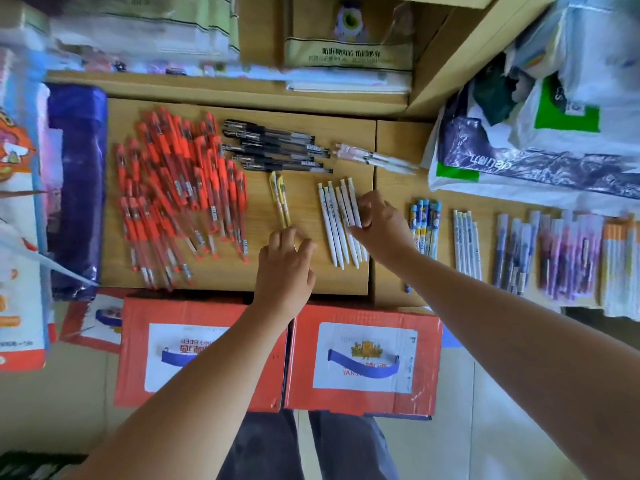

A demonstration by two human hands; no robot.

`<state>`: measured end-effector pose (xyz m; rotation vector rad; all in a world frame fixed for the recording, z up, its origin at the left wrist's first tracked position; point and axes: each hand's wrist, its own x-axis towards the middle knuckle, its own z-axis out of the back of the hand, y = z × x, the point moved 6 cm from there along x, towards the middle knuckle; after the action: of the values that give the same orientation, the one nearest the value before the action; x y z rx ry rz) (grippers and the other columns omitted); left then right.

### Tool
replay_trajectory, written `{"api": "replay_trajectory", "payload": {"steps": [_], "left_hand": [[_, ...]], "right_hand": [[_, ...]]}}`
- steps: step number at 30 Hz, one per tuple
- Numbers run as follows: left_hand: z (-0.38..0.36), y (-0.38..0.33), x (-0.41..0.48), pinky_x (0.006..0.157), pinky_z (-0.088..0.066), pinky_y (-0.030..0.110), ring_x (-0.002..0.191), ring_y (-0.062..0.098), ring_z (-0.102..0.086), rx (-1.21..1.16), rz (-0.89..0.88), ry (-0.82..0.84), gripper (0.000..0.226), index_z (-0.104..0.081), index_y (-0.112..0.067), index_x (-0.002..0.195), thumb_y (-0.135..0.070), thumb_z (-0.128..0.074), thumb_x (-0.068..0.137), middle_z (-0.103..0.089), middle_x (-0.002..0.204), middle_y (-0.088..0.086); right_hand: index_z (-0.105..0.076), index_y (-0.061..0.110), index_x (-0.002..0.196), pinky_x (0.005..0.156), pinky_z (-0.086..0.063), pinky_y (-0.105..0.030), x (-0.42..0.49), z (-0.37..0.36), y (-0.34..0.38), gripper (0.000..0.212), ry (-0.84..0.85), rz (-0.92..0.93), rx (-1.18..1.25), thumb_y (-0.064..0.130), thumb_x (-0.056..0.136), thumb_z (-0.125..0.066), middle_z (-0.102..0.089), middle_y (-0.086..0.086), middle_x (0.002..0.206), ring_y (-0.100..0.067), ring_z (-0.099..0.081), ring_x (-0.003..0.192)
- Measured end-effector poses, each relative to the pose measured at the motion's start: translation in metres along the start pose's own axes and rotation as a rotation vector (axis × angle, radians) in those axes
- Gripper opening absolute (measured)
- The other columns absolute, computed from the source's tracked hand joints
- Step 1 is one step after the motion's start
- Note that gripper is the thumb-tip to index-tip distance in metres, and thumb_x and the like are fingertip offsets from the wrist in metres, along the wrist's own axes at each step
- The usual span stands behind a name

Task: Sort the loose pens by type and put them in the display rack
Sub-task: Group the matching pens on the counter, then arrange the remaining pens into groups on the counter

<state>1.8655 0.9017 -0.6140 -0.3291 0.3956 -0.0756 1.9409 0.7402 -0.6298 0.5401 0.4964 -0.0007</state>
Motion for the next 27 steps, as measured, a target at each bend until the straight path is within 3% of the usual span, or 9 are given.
{"api": "replay_trajectory", "payload": {"steps": [3, 9, 15, 22, 27], "left_hand": [[0.002, 0.003, -0.001, 0.087, -0.046, 0.041, 0.113, 0.028, -0.044, -0.022, -0.014, -0.029, 0.030, -0.062, -0.017, 0.104, -0.010, -0.067, 0.075, -0.049, 0.122, 0.004], [0.002, 0.006, -0.003, 0.094, -0.043, 0.040, 0.116, 0.026, -0.042, -0.056, -0.044, -0.009, 0.025, -0.063, -0.018, 0.105, -0.013, -0.064, 0.081, -0.050, 0.121, 0.003], [0.024, 0.029, -0.007, 0.086, -0.047, 0.042, 0.107, 0.028, -0.050, -0.133, -0.020, -0.162, 0.017, -0.064, -0.013, 0.093, -0.007, -0.063, 0.077, -0.053, 0.106, 0.006], [0.055, 0.091, -0.013, 0.086, -0.046, 0.043, 0.104, 0.033, -0.050, -0.058, 0.134, -0.293, 0.022, -0.061, -0.011, 0.093, -0.005, -0.064, 0.072, -0.053, 0.104, 0.011], [0.066, 0.149, -0.028, 0.092, -0.043, 0.045, 0.110, 0.035, -0.046, 0.029, 0.397, -0.330, 0.042, -0.054, -0.012, 0.108, -0.020, -0.073, 0.072, -0.048, 0.118, 0.016]], "right_hand": [[-0.055, 0.011, 0.112, 0.071, -0.055, -0.034, -0.005, -0.007, 0.000, 0.029, -0.011, 0.026, -0.020, 0.022, 0.088, -0.066, -0.063, -0.004, 0.102, -0.017, -0.061, 0.081], [-0.059, 0.012, 0.099, 0.070, -0.055, -0.032, -0.009, -0.011, 0.004, 0.014, 0.017, 0.058, -0.003, 0.019, 0.089, -0.065, -0.060, 0.004, 0.085, -0.013, -0.058, 0.075], [-0.060, 0.014, 0.103, 0.068, -0.055, -0.030, -0.001, 0.002, 0.023, 0.013, -0.048, 0.084, 0.013, 0.022, 0.093, -0.058, -0.063, 0.001, 0.092, -0.013, -0.060, 0.078], [-0.062, 0.013, 0.103, 0.067, -0.047, -0.026, 0.013, -0.015, 0.089, 0.013, -0.065, 0.160, 0.119, 0.013, 0.090, -0.060, -0.057, 0.004, 0.092, -0.011, -0.055, 0.075], [-0.062, 0.012, 0.106, 0.067, -0.050, -0.028, 0.021, -0.048, 0.145, 0.018, -0.007, 0.237, 0.186, 0.016, 0.089, -0.062, -0.061, 0.002, 0.091, -0.009, -0.055, 0.073]]}}
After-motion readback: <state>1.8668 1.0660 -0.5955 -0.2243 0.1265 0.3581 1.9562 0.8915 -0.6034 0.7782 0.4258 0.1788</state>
